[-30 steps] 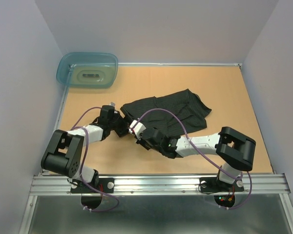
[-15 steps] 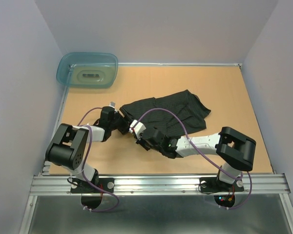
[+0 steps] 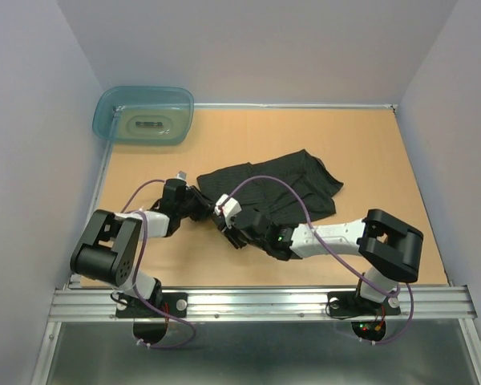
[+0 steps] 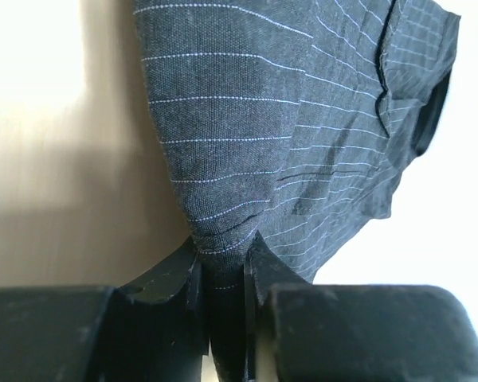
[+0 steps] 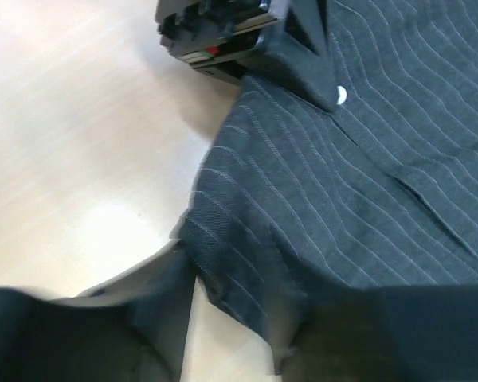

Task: Fold and stack the long sleeve shirts
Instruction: Fold the shirt

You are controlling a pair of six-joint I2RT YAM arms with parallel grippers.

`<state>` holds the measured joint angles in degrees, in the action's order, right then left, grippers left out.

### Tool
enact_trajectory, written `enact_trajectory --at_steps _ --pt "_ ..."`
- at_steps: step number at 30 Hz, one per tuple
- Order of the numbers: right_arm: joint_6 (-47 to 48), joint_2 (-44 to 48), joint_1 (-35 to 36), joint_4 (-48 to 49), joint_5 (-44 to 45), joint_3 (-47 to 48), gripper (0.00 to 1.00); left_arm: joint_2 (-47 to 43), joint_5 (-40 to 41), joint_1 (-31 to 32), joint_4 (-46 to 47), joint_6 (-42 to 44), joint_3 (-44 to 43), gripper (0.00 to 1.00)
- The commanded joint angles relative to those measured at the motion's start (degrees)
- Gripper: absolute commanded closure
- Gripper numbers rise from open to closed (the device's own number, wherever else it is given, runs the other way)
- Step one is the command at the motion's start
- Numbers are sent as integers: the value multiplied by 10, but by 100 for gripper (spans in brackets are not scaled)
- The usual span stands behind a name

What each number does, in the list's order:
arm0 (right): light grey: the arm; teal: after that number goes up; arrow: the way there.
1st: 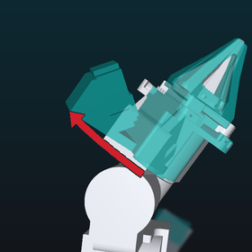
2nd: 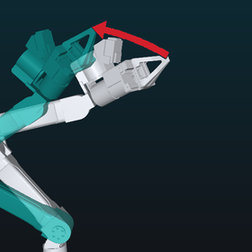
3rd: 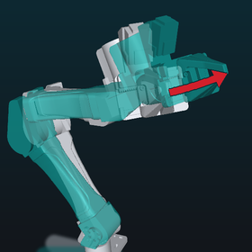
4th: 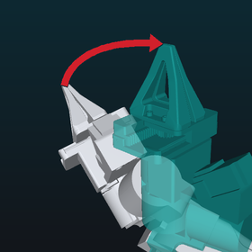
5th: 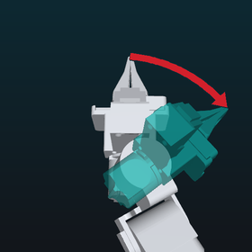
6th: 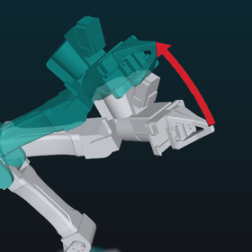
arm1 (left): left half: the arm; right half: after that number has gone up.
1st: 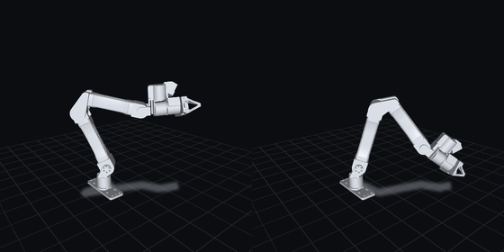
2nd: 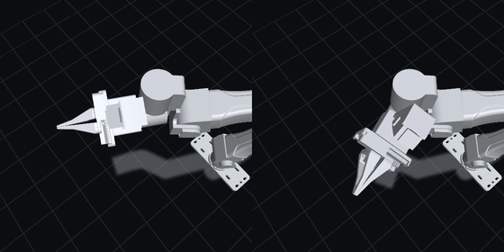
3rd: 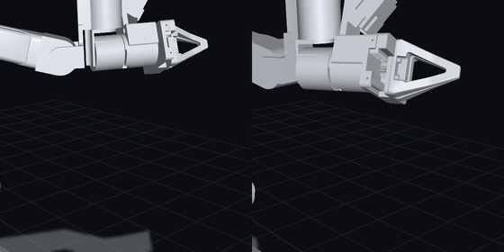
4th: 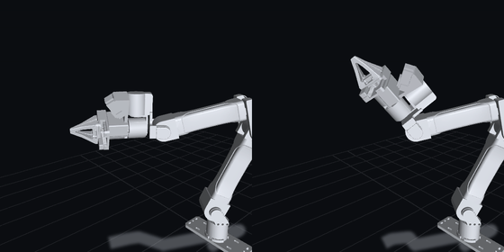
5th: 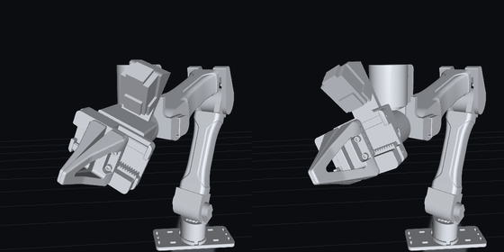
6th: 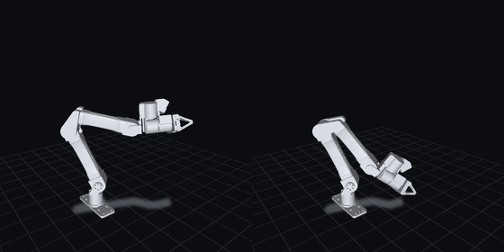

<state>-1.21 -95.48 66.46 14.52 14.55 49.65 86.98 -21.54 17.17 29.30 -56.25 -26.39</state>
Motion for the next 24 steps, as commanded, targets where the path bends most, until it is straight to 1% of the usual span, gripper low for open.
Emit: enact_trajectory --at_steps 1,2,3,4,5,6,7,8,9,10,11,12,13,15,18,24 --pt "-57 48 -10 -11 10 21 50 -66 43 -1 -115 66 -28 100" --pt "-68 55 -17 -23 7 28 48 -78 53 -2 -141 76 -37 100" --pt "-77 62 -35 -49 1 42 48 -88 62 -2 -166 90 -45 100" --pt "-100 71 -47 -63 -12 51 48 -108 82 -2 -216 108 -61 100" --pt "-113 77 -75 -77 -20 59 48 -117 91 -3 -237 117 -69 100" --pt "-135 79 -90 -104 -41 76 50 -137 107 -3 -273 123 -80 100" --pt "-147 80 -105 -117 -53 84 52 -146 114 -3 -274 127 -85 100" --pt "-159 79 -136 -128 -65 90 53 -155 120 -3 -292 136 -89 100" --pt "-171 79 -152 -135 -78 96 56 -164 125 -3 -312 140 -93 100" --pt "-193 76 -164 -143 -100 105 61 -180 134 -3 -335 143 -100 100" --pt "-206 69 -191 -143 -108 108 65 -187 136 -4 -344 147 -103 100" --pt "-219 62 -205 -163 -117 110 73 -193 139 -3 -353 149 -109 100" --pt "-242 57 -218 -162 -141 112 75 -203 141 -4 -359 151 -110 100" --pt "-258 41 -243 -163 -167 119 76 -208 142 -4 -375 156 -116 100" --pt "-263 14 -248 -162 -190 141 78 -209 145 -4 -398 165 -129 100" --pt "-268 -65 -248 -162 -227 192 84 -217 149 -6 -422 176 -153 100"
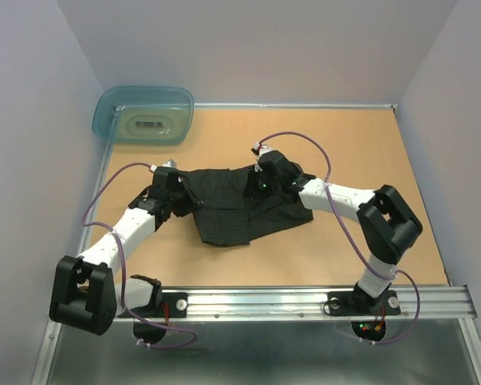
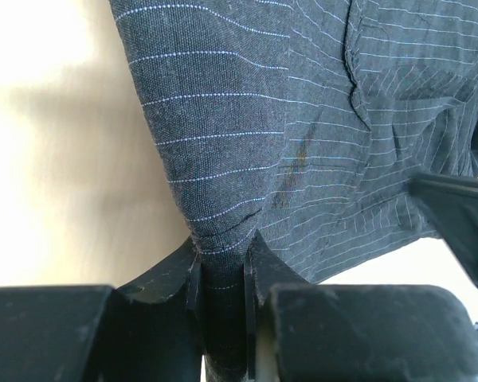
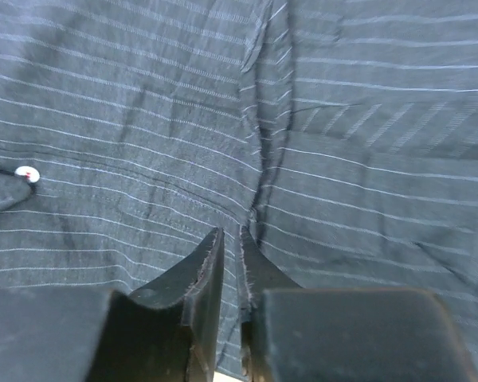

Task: Fold and stack the long sleeve shirts
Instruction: Fold the shirt

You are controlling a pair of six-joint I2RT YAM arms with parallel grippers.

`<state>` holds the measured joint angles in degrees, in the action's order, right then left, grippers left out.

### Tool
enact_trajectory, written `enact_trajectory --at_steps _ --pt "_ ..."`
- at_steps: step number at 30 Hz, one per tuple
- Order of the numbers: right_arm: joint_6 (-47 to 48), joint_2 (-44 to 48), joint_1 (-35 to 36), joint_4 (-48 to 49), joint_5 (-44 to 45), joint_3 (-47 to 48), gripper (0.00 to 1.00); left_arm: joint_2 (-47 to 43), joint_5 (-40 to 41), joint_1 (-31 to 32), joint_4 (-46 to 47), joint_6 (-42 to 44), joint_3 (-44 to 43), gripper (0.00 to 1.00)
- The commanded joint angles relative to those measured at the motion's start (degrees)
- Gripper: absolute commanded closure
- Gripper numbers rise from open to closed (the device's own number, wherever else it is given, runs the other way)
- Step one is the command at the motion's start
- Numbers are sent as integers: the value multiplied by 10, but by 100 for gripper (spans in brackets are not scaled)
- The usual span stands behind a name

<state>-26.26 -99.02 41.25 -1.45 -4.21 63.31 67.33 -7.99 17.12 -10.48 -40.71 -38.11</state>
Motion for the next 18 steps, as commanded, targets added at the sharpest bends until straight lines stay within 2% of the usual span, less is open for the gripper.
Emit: enact_trajectory --at_steps 1,11,18 --pt "-20 -40 4 -1 -44 63 85 -20 15 -5 -26 21 -37 100" --pt "-48 -144 7 26 -107 97 88 -32 18 -6 -66 34 -76 100" --pt "-78 -190 32 70 -156 111 89 -11 -21 -5 -75 37 -122 100"
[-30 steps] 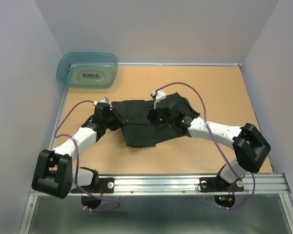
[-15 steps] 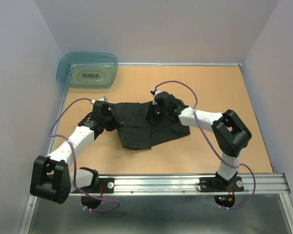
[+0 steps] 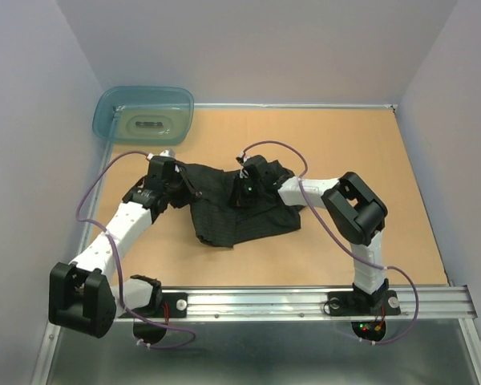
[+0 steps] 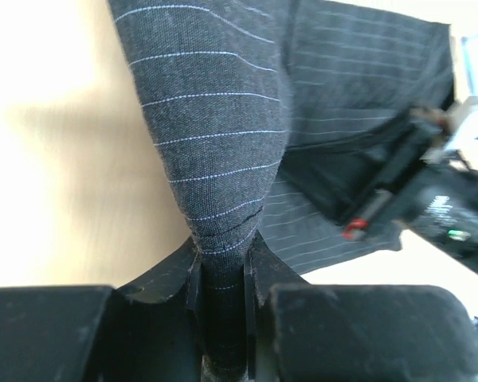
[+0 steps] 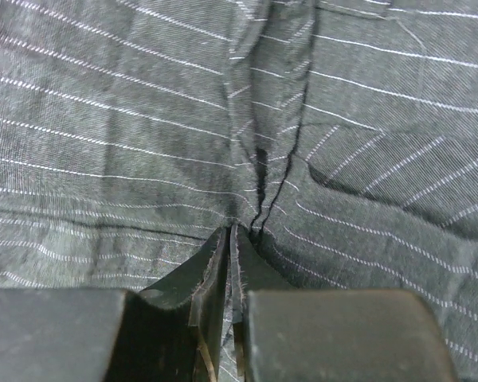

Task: Fold and stack the long sleeve shirts
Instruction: Fold the shirt

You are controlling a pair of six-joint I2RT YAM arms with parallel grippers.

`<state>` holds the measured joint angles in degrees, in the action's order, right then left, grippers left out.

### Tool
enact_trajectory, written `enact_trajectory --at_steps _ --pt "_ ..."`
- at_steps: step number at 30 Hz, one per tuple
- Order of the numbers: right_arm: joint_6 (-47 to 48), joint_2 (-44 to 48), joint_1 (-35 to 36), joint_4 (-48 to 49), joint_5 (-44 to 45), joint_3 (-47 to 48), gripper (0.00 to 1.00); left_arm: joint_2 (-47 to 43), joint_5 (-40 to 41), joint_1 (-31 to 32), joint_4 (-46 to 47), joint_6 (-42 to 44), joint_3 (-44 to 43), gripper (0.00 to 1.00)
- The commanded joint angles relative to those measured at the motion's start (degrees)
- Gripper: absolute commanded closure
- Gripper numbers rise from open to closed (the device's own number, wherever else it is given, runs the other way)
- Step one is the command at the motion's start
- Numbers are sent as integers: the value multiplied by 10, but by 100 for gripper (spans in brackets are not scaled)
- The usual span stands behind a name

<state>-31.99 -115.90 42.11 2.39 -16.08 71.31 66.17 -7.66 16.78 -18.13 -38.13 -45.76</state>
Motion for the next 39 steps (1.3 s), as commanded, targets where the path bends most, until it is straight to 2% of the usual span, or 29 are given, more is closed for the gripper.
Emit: enact_trajectory --at_steps 1,9,13,16,22,24,29,39 --pt "-27 -29 28 38 -40 35 89 10 -37 -1 1 11 -58 100" --pt "-68 -67 51 73 -50 72 88 56 -53 21 -2 5 -118 100" --pt "-112 -90 53 137 -60 76 88 84 -47 30 -6 9 -131 100" --pt "-162 -108 56 186 -70 80 87 116 -27 38 -24 23 -156 100" --pt "-165 -105 56 198 -45 67 82 150 6 46 -90 74 -199 100" --pt "-158 -88 57 197 -29 53 79 151 12 46 -101 89 -203 100" --pt "-131 -43 55 180 26 2 65 178 2 56 -138 140 -238 100" --pt "-49 109 30 72 136 -72 63 185 19 57 -167 223 -266 100"
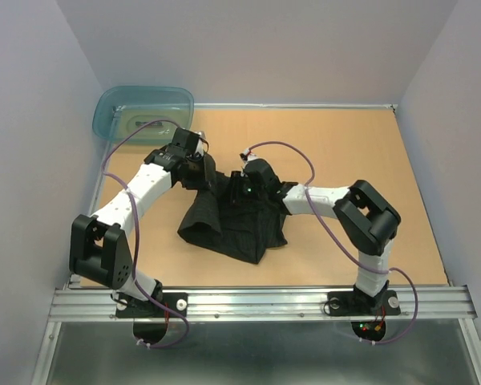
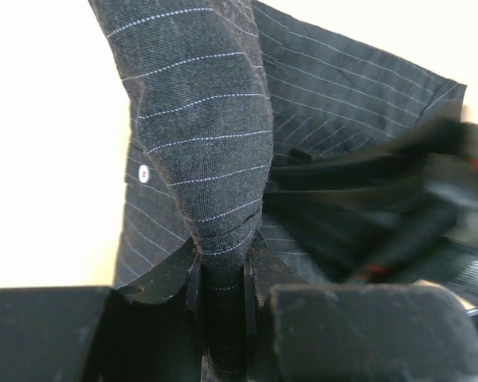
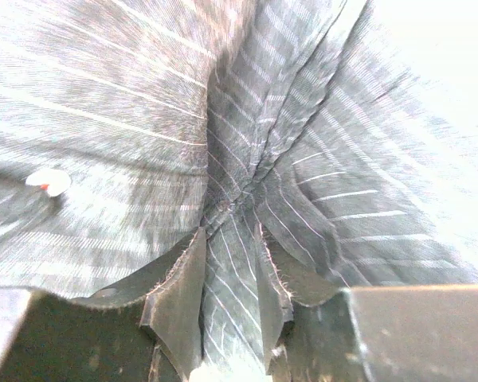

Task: Fold and stack the long sleeve shirts
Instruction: Fold the shirt

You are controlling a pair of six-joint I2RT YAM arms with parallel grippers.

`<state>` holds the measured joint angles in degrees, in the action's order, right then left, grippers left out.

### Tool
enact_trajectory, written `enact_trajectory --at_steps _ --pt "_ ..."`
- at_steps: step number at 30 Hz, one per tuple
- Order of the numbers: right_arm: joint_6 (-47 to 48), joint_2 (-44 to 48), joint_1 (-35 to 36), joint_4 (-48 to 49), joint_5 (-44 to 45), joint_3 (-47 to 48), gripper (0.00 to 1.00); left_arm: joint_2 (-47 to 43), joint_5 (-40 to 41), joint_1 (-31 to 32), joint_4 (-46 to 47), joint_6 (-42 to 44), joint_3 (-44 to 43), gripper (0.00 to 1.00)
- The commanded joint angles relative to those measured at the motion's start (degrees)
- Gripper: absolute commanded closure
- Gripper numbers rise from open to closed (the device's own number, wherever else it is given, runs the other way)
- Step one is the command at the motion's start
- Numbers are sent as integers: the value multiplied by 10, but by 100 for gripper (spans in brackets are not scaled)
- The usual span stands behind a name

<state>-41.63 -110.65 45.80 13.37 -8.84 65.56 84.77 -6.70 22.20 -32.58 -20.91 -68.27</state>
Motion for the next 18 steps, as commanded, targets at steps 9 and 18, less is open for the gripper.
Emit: enact_trajectory --at_steps 9,18 --pt "-6 148 -8 -107 27 -89 63 36 2 5 -42 104 -97 100" --pt "-128 99 66 10 -45 -76 64 50 1 5 -42 93 -104 100"
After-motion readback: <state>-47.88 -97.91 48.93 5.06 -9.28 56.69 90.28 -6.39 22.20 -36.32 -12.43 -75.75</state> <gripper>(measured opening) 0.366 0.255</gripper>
